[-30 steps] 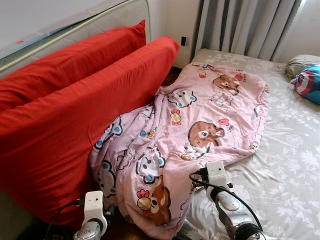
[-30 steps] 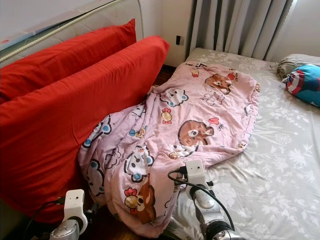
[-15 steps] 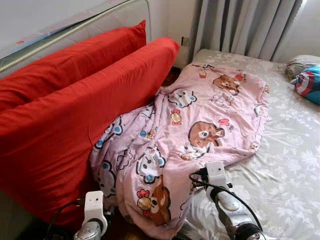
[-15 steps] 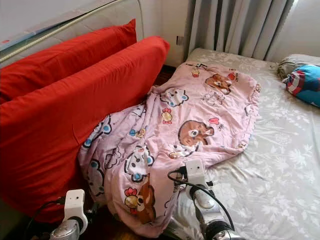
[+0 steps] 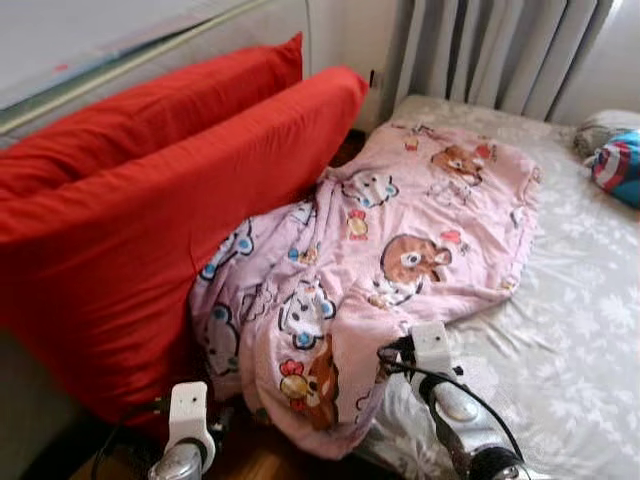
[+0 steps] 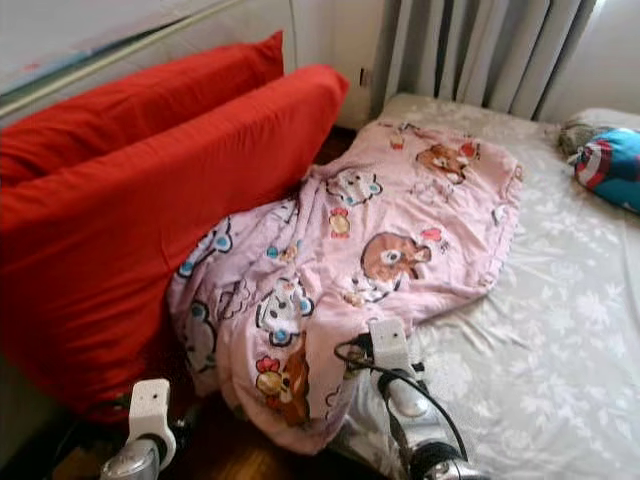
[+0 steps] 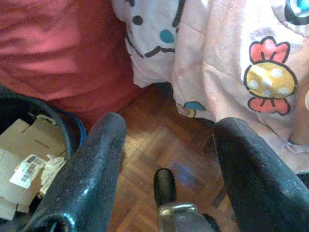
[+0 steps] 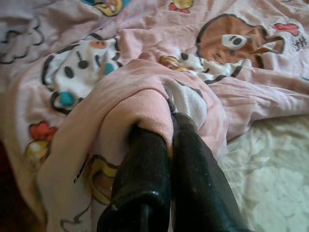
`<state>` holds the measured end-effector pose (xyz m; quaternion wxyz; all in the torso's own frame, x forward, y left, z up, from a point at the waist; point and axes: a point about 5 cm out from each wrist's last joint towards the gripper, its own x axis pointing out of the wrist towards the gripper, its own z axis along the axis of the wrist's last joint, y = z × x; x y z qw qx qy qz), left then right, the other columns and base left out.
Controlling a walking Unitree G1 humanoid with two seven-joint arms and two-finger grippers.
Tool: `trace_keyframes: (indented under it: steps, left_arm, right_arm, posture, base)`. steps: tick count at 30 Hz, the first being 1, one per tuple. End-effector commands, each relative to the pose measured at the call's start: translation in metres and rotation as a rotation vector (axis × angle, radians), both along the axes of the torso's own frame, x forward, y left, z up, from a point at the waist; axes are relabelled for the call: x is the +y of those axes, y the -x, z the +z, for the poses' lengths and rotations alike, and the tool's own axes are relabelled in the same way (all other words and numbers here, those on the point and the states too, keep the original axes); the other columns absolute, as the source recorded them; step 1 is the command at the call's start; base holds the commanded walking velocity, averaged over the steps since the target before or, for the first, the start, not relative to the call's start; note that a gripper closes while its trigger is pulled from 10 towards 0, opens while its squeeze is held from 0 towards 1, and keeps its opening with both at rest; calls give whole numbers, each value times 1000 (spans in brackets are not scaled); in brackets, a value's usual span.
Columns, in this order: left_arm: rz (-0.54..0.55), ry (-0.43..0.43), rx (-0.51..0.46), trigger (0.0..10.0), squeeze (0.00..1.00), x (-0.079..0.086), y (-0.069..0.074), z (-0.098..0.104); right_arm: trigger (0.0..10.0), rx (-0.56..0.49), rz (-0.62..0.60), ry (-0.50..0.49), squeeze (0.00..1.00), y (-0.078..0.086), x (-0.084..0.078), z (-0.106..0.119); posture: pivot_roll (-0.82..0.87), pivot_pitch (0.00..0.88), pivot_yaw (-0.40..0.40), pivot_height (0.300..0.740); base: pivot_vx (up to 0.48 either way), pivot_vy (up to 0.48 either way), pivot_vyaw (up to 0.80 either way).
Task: Clean up the room
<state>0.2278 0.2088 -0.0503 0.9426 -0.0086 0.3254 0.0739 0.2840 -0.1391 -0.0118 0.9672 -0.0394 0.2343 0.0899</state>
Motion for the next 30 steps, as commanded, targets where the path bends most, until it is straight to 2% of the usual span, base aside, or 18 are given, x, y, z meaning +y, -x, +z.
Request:
trace_keyframes:
  steps: [1,14,16,30]
  left_arm:
    - [1,8,24,10000,0,-2,5,-4]
    - [1,10,24,10000,0,-2,5,-4]
    - [0,10,24,10000,0,-2,5,-4]
    - [-1,11,27,10000,0,-2,6,-5]
  right_arm:
    - [10000,-17,5,5,0,-2,-2,2]
    - [10000,-16,18,2,0,-1,1,2]
    - [10000,-17,69,-1,0,0,7,2]
    - [10000,-6,110,-24,0,2,13,0]
  posture:
    - [-48,55,-4,740]
    - [-50,56,-6,740]
    - [-51,56,-7,740]
    - [-51,57,-7,740]
  base:
    - [-277,0,0]
    - [-278,0,0]
    - [-279,0,0]
    - [-277,0,0]
